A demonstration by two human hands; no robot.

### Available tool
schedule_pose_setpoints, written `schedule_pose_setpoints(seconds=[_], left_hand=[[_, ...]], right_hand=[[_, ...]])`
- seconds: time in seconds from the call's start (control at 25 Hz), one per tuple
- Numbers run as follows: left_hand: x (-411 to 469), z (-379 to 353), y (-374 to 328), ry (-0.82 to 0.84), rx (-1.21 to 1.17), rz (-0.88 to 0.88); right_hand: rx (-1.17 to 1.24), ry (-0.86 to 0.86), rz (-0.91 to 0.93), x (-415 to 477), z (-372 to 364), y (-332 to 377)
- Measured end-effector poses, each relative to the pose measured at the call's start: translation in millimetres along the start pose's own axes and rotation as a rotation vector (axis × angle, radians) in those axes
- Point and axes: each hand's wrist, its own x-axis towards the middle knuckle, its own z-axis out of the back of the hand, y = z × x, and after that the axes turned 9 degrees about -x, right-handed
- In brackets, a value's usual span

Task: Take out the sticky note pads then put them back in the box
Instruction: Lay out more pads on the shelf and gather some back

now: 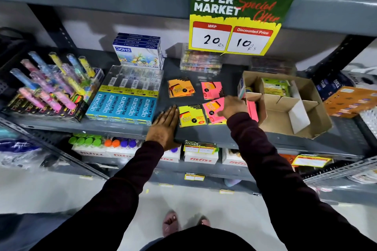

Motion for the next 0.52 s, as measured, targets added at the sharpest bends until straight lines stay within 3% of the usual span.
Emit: schedule_pose_setpoints(seconds=[0.16,0.32,0.52], left_hand=[[1,-1,-1,0.03,0.03,0.018],[3,-1,-1,0.042,0.047,0.013],[3,2,0,0.061,0.015,0.008]], right_hand=[[0.039,-0.095,-0.013,18,12,-2],[0.322,-0.166,-0.105,54,23,-3],[0.379,-0.06,-0.204,69,15,8]])
